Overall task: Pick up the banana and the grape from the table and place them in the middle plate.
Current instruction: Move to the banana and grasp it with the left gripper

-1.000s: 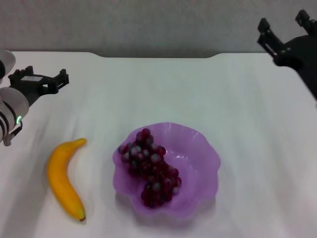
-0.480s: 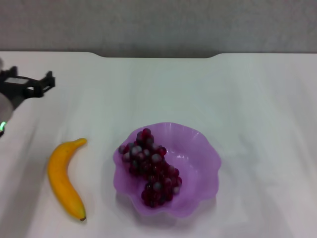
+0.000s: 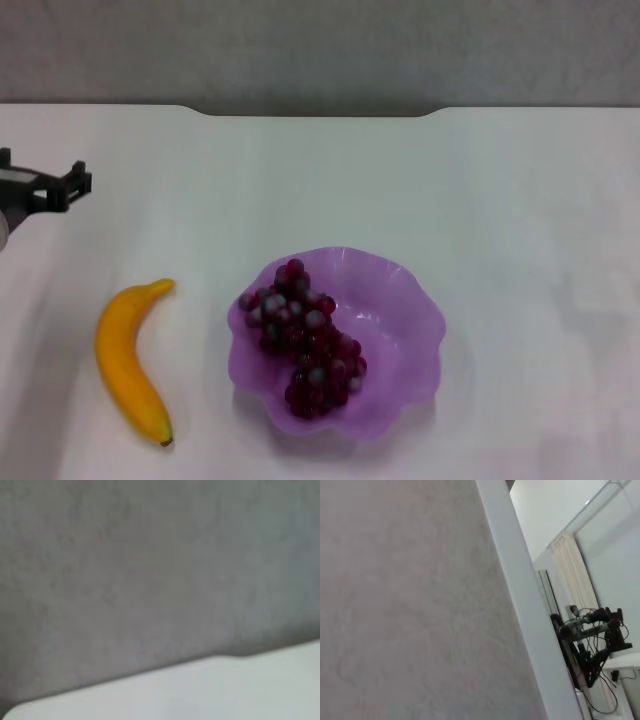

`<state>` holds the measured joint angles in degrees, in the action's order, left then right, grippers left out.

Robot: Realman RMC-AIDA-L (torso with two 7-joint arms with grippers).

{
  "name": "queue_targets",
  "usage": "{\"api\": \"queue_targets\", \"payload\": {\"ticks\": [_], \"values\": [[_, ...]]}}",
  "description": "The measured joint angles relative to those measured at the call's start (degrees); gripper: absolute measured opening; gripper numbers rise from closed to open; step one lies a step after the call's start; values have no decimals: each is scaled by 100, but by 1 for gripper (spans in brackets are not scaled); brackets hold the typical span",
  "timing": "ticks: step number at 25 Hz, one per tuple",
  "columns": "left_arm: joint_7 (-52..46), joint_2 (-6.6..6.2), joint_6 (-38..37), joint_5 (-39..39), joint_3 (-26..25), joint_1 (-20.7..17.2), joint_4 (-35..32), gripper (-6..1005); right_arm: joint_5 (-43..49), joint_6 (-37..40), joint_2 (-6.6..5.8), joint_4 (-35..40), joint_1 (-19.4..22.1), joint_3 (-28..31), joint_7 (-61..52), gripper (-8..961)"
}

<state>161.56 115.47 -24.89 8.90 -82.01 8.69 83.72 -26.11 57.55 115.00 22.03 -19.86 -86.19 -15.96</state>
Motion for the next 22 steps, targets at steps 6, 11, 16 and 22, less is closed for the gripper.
{"api": "queue_targets", "payload": {"ticks": [6, 11, 16, 22], "values": [[134, -669, -1875, -1172, 637, 139, 959, 891, -3, 14, -1, -190, -72, 47, 71, 878], [141, -1018, -3120, -1727, 1063, 435, 1315, 891, -3, 116, 4, -211, -22, 44, 109, 877], [141, -837, -3547, -1463, 1139, 611, 982, 890, -4, 159, 12, -221, -17, 8, 125, 877], [137, -539, -3785, -1604, 1127, 580, 925, 890, -2, 163, 23, -234, -8, -1, 146, 877]]}}
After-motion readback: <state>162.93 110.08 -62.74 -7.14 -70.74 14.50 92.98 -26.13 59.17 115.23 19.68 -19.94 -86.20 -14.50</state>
